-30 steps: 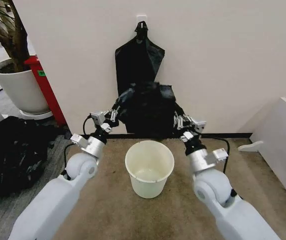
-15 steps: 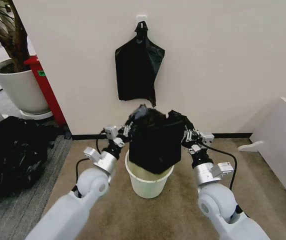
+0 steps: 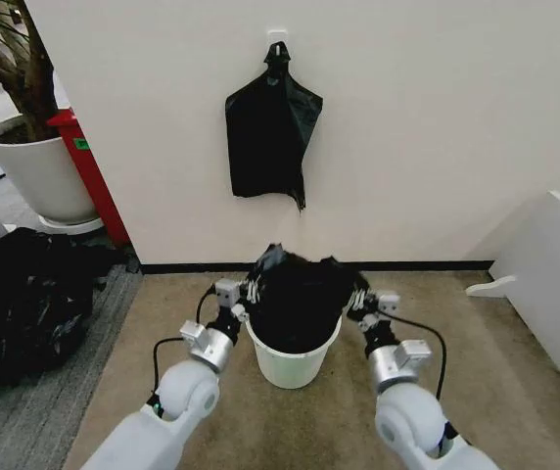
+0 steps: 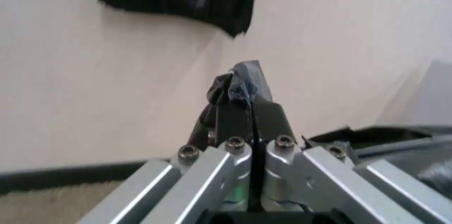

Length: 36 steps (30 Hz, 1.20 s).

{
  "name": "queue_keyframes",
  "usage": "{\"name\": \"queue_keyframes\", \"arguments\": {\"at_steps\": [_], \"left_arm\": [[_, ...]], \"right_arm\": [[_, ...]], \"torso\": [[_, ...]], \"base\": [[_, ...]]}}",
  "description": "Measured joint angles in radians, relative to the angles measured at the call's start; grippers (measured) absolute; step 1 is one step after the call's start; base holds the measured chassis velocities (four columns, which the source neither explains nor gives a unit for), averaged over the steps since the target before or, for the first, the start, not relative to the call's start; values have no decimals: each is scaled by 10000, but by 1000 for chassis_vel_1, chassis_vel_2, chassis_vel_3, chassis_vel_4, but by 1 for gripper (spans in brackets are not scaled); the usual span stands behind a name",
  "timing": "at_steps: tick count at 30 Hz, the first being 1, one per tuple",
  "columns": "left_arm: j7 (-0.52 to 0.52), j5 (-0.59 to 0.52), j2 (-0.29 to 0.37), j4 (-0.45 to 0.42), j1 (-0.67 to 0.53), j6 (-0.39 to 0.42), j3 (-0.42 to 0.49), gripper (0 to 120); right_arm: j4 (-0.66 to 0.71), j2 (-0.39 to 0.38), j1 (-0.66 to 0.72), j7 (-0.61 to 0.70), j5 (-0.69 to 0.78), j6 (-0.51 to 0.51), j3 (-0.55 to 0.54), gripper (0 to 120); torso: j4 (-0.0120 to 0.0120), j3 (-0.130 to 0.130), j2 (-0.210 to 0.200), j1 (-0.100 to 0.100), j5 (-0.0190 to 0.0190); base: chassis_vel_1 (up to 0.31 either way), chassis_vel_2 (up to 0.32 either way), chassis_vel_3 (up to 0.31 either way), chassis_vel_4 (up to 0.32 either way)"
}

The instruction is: Place the garbage bag over the trash bin.

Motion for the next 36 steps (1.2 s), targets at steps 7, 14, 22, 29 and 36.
{"name": "queue_keyframes", "arguments": {"at_steps": [7,14,22,29,36], "left_arm": [[-1644,72,312,-838,644,1123,192,0],[-3249,396,1641,-2408,1665,2863,405,0],[-3658,790,1822,-2588,2083,3052,769,0],[-3438,879,1805,-2504,2164,2786,717,0],[-3327,1174,1698,-2365,2118,2649,817,0]], "right_arm": [[1126,-244,-633,1268,822,-1828,-319,0],[2634,-989,-1868,1835,689,-2810,-634,0],[2219,-1085,-2134,1829,-168,-2796,-839,0],[2512,-1234,-1318,1111,847,-2740,-662,10],[1739,-1542,1180,796,2027,-5530,-894,36]], "torso": [[-1,0,0,0,-1],[-1,-2,1,0,-1],[-2,-1,1,0,0],[-1,0,0,0,-1],[-2,2,-2,0,-1]], "base": [[0,0,0,0],[0,0,0,0],[0,0,0,0],[0,0,0,0],[0,0,0,0]]}}
